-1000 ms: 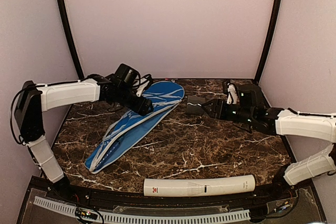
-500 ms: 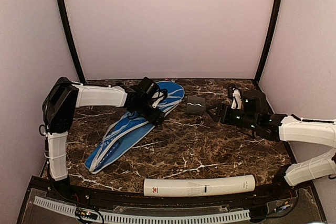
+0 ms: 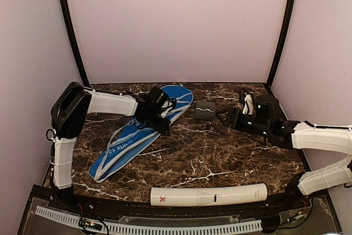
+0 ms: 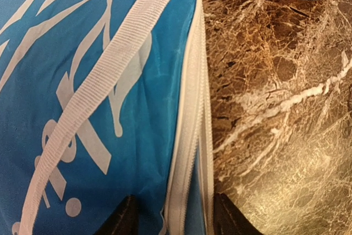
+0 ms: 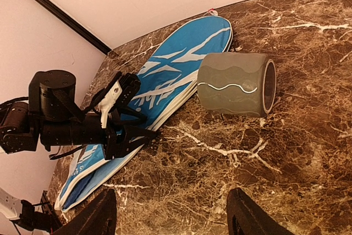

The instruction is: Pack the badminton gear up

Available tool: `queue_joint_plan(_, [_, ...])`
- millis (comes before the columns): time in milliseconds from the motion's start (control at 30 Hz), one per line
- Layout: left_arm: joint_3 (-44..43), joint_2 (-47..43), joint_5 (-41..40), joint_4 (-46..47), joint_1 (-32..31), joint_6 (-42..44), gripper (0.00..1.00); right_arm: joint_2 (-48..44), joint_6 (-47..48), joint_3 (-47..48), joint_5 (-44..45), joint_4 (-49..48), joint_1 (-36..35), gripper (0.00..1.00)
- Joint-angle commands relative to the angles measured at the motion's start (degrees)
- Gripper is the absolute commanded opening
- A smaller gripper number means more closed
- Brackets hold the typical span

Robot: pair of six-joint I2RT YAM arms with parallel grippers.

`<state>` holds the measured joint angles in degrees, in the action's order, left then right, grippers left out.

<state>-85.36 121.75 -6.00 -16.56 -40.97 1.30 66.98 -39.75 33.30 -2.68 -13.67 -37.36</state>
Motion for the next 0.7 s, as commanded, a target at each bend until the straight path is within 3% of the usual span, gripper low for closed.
queue_joint_plan(0, [-0.16, 0.54, 0.42, 0.55, 0.42, -0.34, 0.44, 0.43, -1.41, -1.05, -0.63, -3.59, 0.41, 0.69])
queue_joint_plan(167, [0.42, 1.4, 1.19, 1.23, 1.25, -1.44, 0.31, 0.43, -1.74, -1.12, -0.75, -3.56, 0.48, 0.68])
queue_joint_plan(333, [1.47, 1.44, 3.41, 1.28, 2.63, -3.87, 0.09, -0.09, -1.83, -1.24, -0.99, -3.62, 0.54, 0.69])
queue_joint_plan(433, [2.09, 0.17, 2.86, 1.03, 2.64, -4.17, 0.0, -0.66, -1.91, -1.82, -1.01, -3.67, 0.54, 0.69])
queue_joint_plan(667, [5.2, -7.79, 2.1, 1.8, 3.06, -5.74, 0.0, -0.98, -0.75, -1.72, -1.21, -2.86, 0.56, 0.69])
